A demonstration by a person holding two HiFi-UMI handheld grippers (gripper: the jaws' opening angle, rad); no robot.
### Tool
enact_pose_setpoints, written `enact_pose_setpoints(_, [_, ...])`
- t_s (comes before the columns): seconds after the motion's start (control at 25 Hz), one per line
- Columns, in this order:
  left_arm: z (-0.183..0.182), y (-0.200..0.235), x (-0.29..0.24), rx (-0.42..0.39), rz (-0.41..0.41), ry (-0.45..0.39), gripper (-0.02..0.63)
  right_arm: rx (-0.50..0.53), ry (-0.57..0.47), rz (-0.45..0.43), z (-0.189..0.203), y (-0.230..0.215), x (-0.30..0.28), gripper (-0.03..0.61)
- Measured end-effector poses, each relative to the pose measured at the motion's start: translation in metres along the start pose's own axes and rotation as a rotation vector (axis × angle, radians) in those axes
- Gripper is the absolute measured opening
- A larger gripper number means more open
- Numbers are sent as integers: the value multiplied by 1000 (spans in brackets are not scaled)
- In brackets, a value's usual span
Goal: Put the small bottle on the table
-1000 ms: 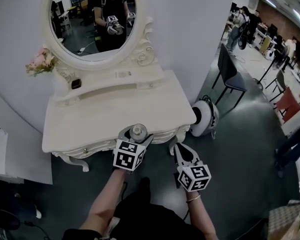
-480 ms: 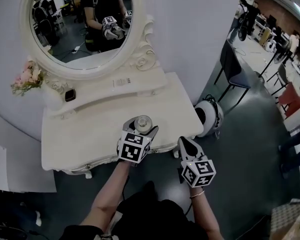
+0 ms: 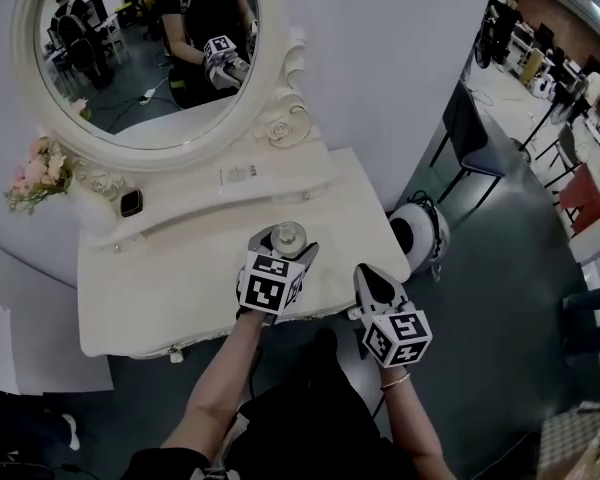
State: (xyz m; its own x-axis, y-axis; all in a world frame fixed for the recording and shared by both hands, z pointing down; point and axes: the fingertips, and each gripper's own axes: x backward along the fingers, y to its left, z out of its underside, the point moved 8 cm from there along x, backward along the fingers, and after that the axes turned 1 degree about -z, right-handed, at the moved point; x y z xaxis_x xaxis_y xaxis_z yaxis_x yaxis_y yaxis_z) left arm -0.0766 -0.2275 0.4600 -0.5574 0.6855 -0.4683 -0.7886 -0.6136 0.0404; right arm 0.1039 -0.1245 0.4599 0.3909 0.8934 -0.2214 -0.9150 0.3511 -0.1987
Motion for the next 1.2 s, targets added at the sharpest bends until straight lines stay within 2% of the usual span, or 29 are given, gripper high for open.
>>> enact_pose_setpoints(0.72, [-49,48,-104,19,-80,27,337,9,33,-119,-29,-68,-95,5])
enact_pose_setpoints(1.2, [-80,66,-163,-18,-86,50,337,-20,73,-137,-28,-99,-122,5])
